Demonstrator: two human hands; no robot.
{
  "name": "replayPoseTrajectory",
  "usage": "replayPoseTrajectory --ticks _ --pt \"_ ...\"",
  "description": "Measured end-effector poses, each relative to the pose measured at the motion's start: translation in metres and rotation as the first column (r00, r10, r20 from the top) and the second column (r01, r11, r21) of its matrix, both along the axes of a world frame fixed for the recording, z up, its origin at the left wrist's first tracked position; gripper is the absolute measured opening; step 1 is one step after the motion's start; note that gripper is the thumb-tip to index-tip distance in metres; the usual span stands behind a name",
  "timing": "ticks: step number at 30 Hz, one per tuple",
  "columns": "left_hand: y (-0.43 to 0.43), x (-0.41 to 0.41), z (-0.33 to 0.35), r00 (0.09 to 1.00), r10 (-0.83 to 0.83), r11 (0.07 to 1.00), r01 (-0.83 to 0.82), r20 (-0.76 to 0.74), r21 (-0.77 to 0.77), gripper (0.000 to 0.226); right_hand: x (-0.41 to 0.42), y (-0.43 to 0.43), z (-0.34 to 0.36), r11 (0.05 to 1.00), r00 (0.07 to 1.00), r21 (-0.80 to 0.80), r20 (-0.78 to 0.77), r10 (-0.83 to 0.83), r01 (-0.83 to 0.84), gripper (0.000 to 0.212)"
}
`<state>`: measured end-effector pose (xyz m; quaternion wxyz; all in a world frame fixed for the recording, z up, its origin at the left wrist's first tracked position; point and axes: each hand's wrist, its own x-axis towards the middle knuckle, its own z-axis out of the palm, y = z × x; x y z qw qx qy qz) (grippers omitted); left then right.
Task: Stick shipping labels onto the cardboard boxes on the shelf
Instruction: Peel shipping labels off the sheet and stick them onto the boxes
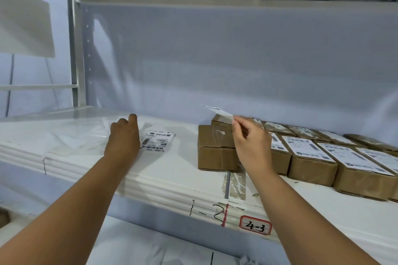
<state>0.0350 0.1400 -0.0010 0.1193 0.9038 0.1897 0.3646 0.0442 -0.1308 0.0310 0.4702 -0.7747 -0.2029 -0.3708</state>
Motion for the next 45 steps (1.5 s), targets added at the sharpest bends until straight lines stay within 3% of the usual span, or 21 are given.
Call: replayPoseTrajectory --ticks 5,7,9,12,19,20,22,23,24,25,26,27,28,32,36,38,42,45 --pt "-0.003 -0.002 0.003 0.996 -0.025 0.999 0.021 0.091 0.046 0.052 0.0 0.0 0.0 0.997 1.0 -0.083 -0.013 0.006 -0.007 0.023" --pt "-0.007 -0.005 0.003 0.991 -0.102 0.978 0.083 0.088 0.192 0.045 0.0 0.0 -0.001 0.998 1.0 -0.068 -0.025 0.017 -0.019 0.023" --pt "-0.01 -0.008 0.001 0.991 -0.122 0.924 0.133 -0.052 0.359 0.032 0.001 0.0 -0.001 0.997 0.999 -0.078 -0.033 0.013 -0.015 0.023" --pt "-0.011 -0.009 0.002 0.964 0.068 0.889 0.057 -0.255 0.454 0.029 0.003 0.0 -0.003 0.994 1.0 -0.11 -0.014 -0.013 0.011 0.023" --pt "0.0 0.008 -0.004 0.965 -0.146 0.922 0.212 -0.216 0.323 0.03 0.001 -0.002 -0.003 0.992 1.0 -0.129 -0.011 -0.003 0.001 0.025" --pt "-0.005 0.008 -0.003 0.969 -0.196 0.936 0.231 -0.152 0.266 0.032 0.001 -0.002 -0.003 0.991 1.0 -0.132 -0.016 -0.002 -0.001 0.026" --pt "-0.033 0.0 0.006 0.926 -0.35 0.935 0.355 0.139 -0.012 0.032 0.001 -0.001 -0.003 0.989 1.0 -0.146 -0.016 0.003 -0.005 0.026" --pt "-0.053 -0.008 0.016 0.881 -0.386 0.873 0.445 0.272 -0.201 0.029 0.001 -0.001 -0.003 0.988 1.0 -0.153 -0.011 0.007 -0.008 0.026" --pt "-0.072 -0.013 0.027 0.826 -0.432 0.736 0.555 0.363 -0.387 0.025 0.002 0.0 -0.003 0.988 1.0 -0.154 -0.005 0.01 -0.011 0.026" --pt "-0.09 -0.017 0.036 0.756 -0.478 0.537 0.654 0.447 -0.533 0.02 0.001 0.0 -0.003 0.989 1.0 -0.148 0.001 0.014 -0.013 0.026" --pt "-0.105 -0.019 0.044 0.702 -0.492 0.366 0.704 0.516 -0.609 0.017 0.001 0.0 -0.003 0.991 1.0 -0.136 0.008 0.017 -0.016 0.025" --pt "-0.116 -0.019 0.05 0.678 -0.488 0.275 0.718 0.551 -0.639 0.018 0.001 0.0 -0.003 0.992 1.0 -0.127 0.017 0.019 -0.017 0.024" --pt "-0.125 -0.018 0.054 0.669 -0.484 0.245 0.722 0.564 -0.647 0.02 0.0 -0.001 -0.003 0.992 0.999 -0.124 0.028 0.019 -0.016 0.023" --pt "-0.144 -0.002 0.051 0.682 -0.426 0.265 0.722 0.594 -0.639 0.028 -0.001 0.001 -0.004 0.993 0.998 -0.118 0.07 0.003 0.005 0.02" --pt "-0.148 0.006 0.046 0.7 -0.281 0.078 0.698 0.656 -0.712 0.035 -0.002 0.001 -0.004 0.988 0.998 -0.151 0.059 0.023 -0.014 0.021" --pt "-0.15 0.008 0.043 0.689 -0.252 0.029 0.707 0.679 -0.707 0.034 -0.001 0.001 -0.005 0.991 0.997 -0.129 0.072 0.033 -0.023 0.019" --pt "-0.152 0.007 0.039 0.664 -0.271 0.02 0.728 0.697 -0.686 0.035 0.0 0.002 -0.003 0.998 0.995 -0.052 0.088 0.048 -0.044 0.014" --pt "-0.151 0.004 0.041 0.596 -0.303 0.02 0.784 0.744 -0.621 0.039 0.001 0.001 -0.001 0.997 0.997 0.03 0.041 0.07 -0.071 0.018"
